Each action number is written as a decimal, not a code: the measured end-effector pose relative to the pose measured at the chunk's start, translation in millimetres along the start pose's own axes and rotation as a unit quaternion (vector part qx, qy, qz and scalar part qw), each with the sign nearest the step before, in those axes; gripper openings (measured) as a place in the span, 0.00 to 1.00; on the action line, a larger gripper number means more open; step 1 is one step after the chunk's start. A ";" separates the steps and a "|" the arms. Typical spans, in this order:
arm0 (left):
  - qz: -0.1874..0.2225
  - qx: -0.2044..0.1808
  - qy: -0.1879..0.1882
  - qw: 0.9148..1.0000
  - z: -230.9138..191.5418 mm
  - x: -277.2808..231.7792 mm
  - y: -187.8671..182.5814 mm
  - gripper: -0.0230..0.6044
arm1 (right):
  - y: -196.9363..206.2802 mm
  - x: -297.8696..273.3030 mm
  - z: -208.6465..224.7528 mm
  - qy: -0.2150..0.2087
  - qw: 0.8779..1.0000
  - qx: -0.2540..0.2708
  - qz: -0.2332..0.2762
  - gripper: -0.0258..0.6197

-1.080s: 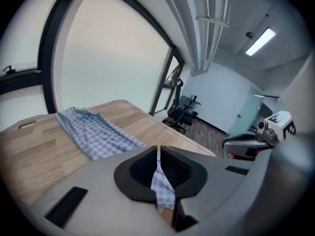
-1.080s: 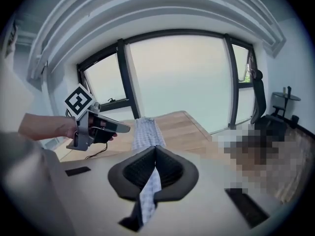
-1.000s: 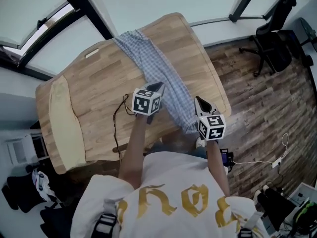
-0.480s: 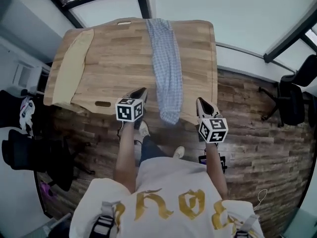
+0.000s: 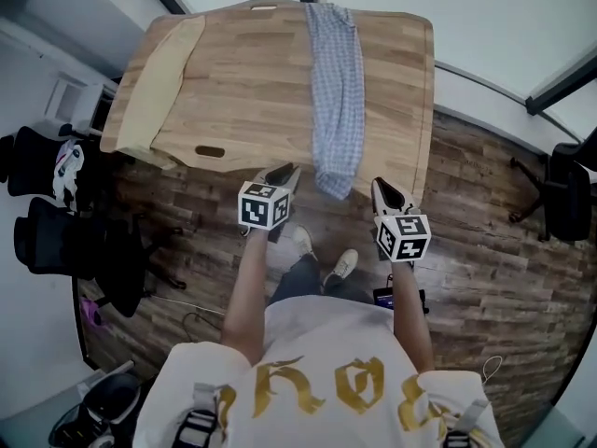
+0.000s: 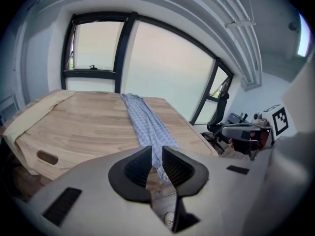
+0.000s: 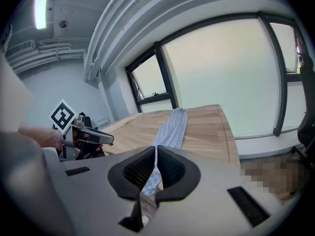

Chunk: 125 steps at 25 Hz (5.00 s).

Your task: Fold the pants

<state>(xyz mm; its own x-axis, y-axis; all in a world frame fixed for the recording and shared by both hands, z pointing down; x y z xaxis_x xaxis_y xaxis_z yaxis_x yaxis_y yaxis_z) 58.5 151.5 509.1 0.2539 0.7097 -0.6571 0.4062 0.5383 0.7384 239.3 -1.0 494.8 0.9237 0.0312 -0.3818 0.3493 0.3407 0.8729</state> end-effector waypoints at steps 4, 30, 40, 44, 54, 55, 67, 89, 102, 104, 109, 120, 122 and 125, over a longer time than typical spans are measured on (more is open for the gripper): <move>-0.024 -0.036 0.026 0.999 17.3 -27.0 26.3 0.32 | 27.8 -3.8 -4.2 -0.006 0.999 0.003 -0.036 0.08; -0.042 -0.093 -0.032 0.994 5.6 -61.7 61.6 0.14 | 143.7 -84.5 -28.3 -0.097 0.944 -0.301 -0.093 0.41; -0.045 -0.091 -0.025 0.994 -1.2 -33.8 79.7 0.14 | 140.4 -108.8 -25.3 -0.139 0.859 -0.492 0.013 0.53; -0.042 -0.092 -0.017 0.995 1.4 -27.0 81.5 0.14 | 155.9 -121.4 -22.5 -0.150 0.835 -0.528 0.027 0.57; -0.054 -0.105 -0.011 0.993 0.2 -18.5 90.8 0.14 | 139.6 -147.3 -35.1 -0.238 0.797 -0.549 0.085 0.31; -0.058 -0.112 -0.013 0.992 -1.0 -16.9 92.2 0.15 | 135.7 -144.6 -36.8 -0.242 0.797 -0.545 0.090 0.16; -0.122 -0.066 0.106 0.985 22.8 45.0 79.6 0.14 | 58.1 -53.0 -70.2 -0.342 0.813 -0.466 0.075 0.13; -0.301 -0.016 0.324 0.897 67.3 88.2 36.5 0.15 | -12.7 16.2 -94.1 -0.325 0.889 -0.320 0.046 0.13; -0.256 -0.067 0.305 0.915 18.0 17.5 -96.4 0.15 | -105.6 -62.4 -28.2 -0.336 0.875 -0.343 0.055 0.13; -0.253 -0.078 0.307 0.914 7.4 -1.2 -119.9 0.15 | -119.5 -84.8 -11.0 -0.329 0.873 -0.355 0.058 0.13; -0.244 -0.076 0.301 0.919 -36.3 -64.3 -187.5 0.15 | -163.3 -155.1 30.0 -0.311 0.872 -0.373 0.062 0.13; -0.227 -0.064 0.327 0.915 -114.4 -182.1 -307.7 0.15 | -259.0 -288.6 109.1 -0.263 0.884 -0.378 0.078 0.13; -0.222 -0.056 0.327 0.917 -128.2 -198.5 -320.3 0.15 | -270.0 -306.0 115.8 -0.264 0.885 -0.375 0.082 0.13; -0.220 -0.050 0.331 0.916 -143.2 -220.7 -334.2 0.15 | -283.2 -328.9 124.9 -0.268 0.884 -0.371 0.092 0.13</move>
<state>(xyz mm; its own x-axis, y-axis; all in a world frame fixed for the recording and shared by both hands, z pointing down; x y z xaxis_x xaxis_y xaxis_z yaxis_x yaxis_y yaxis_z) -259.0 -119.9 429.0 -0.5168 0.5166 -0.6827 0.2505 0.8538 0.4564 -143.8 -225.2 411.1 0.9656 -0.2314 0.1186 0.1690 0.9052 0.3900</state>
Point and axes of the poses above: the fingertips, and each gripper's own axes: x backward along the fingers, z to its right, y out of its underside, the point moved 5 cm from there along x, backward along the fingers, and after that the axes turned 7 degrees about -y, right-handed, at the moved point
